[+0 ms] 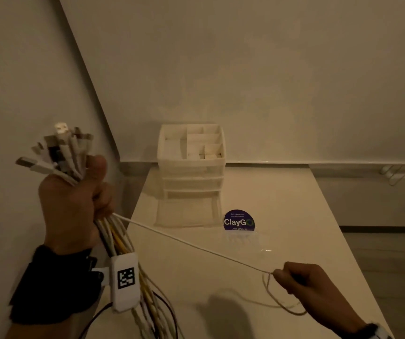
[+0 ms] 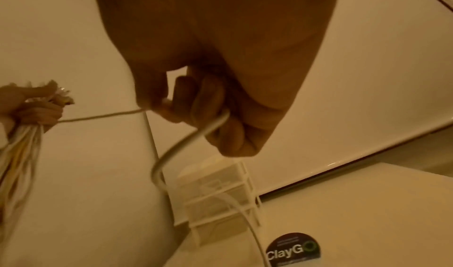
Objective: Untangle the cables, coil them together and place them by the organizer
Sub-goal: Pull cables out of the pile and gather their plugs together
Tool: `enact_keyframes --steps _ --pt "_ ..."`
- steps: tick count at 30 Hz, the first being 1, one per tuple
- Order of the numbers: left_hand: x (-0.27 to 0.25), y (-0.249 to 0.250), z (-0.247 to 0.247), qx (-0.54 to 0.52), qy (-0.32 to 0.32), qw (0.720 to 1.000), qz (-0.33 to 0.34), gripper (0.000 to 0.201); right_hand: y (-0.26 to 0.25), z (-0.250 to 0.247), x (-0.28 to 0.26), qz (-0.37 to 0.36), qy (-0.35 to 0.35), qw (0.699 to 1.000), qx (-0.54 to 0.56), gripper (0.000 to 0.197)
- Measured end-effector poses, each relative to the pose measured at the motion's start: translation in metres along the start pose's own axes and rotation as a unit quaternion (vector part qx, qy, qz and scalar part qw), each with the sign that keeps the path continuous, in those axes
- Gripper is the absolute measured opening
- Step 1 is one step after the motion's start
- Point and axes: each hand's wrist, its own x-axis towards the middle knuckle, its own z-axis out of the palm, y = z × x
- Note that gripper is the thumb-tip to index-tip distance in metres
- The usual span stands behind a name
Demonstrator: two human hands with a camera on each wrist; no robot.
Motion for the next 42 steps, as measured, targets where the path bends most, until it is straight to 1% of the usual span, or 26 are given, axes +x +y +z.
enact_keyframes --steps 1,2,3,5,7,8,9,10,13,16,18,19,21,23,24,25,26,28,29,30,32,34,36,38,40,42 --pt "-0.002 -0.001 0.0 0.021 -0.019 0.999 -0.016 0.03 -0.004 0.001 -0.001 0.001 0.012 1.0 0.005 0.047" --pt "-0.007 -0.006 0.005 0.053 -0.042 0.997 -0.035 0.028 -0.01 0.004 -0.001 -0.006 0.017 1.0 0.01 0.052" --pt "-0.015 -0.011 0.016 0.093 -0.074 0.991 -0.058 0.023 -0.019 0.008 -0.002 -0.02 0.014 1.0 0.016 0.052" --pt "-0.036 -0.022 0.046 0.168 -0.167 0.967 -0.09 0.016 -0.042 0.016 0.0 -0.055 -0.012 0.997 0.052 0.043" --pt "-0.056 -0.033 0.076 0.175 -0.272 0.939 -0.116 0.006 -0.064 0.022 0.005 -0.078 -0.04 0.988 0.13 0.036" --pt "-0.065 -0.041 0.086 0.179 -0.314 0.925 -0.118 0.01 -0.073 0.023 0.007 -0.081 -0.047 0.982 0.166 0.034" --pt "-0.071 -0.047 0.094 0.185 -0.338 0.915 -0.118 0.013 -0.08 0.023 0.01 -0.079 -0.049 0.977 0.193 0.034" --pt "-0.074 -0.053 0.097 0.196 -0.337 0.914 -0.115 0.015 -0.085 0.023 0.013 -0.076 -0.05 0.974 0.209 0.036" --pt "-0.077 -0.062 0.097 0.228 -0.305 0.919 -0.103 0.013 -0.09 0.023 0.017 -0.072 -0.05 0.973 0.212 0.036" --pt "-0.074 -0.063 0.093 0.26 -0.312 0.913 -0.038 0.019 -0.089 0.025 0.015 -0.062 -0.066 0.97 0.228 0.036" --pt "-0.07 -0.06 0.091 0.273 -0.262 0.925 -0.02 0.028 -0.086 0.026 0.013 -0.053 -0.069 0.968 0.237 0.035" --pt "-0.066 -0.058 0.089 0.273 -0.236 0.932 -0.026 0.029 -0.083 0.026 0.013 -0.048 -0.069 0.966 0.246 0.034" --pt "-0.056 -0.058 0.081 0.253 -0.172 0.951 -0.042 0.026 -0.076 0.023 0.011 -0.043 -0.071 0.961 0.263 0.034" --pt "-0.044 -0.059 0.066 0.2 -0.09 0.973 -0.073 0.033 -0.064 0.019 0.007 -0.04 -0.073 0.964 0.253 0.036" --pt "-0.037 -0.061 0.056 0.17 -0.058 0.979 -0.094 0.038 -0.057 0.017 0.003 -0.039 -0.069 0.967 0.243 0.036" --pt "-0.031 -0.061 0.047 0.151 -0.041 0.982 -0.107 0.042 -0.051 0.016 0.0 -0.039 -0.065 0.969 0.234 0.035" --pt "-0.028 -0.061 0.04 0.146 -0.04 0.983 -0.108 0.044 -0.047 0.014 -0.004 -0.041 -0.065 0.972 0.224 0.034" --pt "-0.028 -0.062 0.035 0.163 -0.05 0.981 -0.093 0.049 -0.04 0.011 -0.009 -0.046 -0.074 0.978 0.191 0.037" --pt "-0.029 -0.062 0.035 0.164 -0.044 0.982 -0.088 0.047 -0.039 0.009 -0.01 -0.044 -0.078 0.981 0.171 0.039" --pt "-0.029 -0.063 0.035 0.156 -0.025 0.984 -0.082 0.041 -0.037 0.006 -0.012 -0.04 -0.077 0.985 0.148 0.04" --pt "-0.025 -0.065 0.03 0.124 0.036 0.988 -0.086 0.031 -0.032 -0.002 -0.014 -0.027 -0.061 0.991 0.113 0.04" --pt "-0.023 -0.067 0.024 0.108 0.084 0.986 -0.097 0.031 -0.024 -0.008 -0.018 -0.01 -0.043 0.993 0.105 0.042" --pt "-0.025 -0.067 0.024 0.113 0.094 0.984 -0.097 0.038 -0.017 -0.011 -0.021 -0.007 -0.019 0.997 0.072 0.039" --pt "-0.031 -0.065 0.029 0.118 0.087 0.984 -0.1 0.041 -0.01 -0.012 -0.021 -0.012 0.021 1.0 0.018 0.042" --pt "-0.037 -0.062 0.038 0.114 0.052 0.986 -0.109 0.036 -0.007 -0.014 -0.02 -0.016 0.048 0.999 0.002 0.043" --pt "-0.046 -0.059 0.052 0.116 -0.028 0.985 -0.121 0.021 -0.009 -0.015 -0.017 -0.027 0.047 0.998 0.029 0.038"
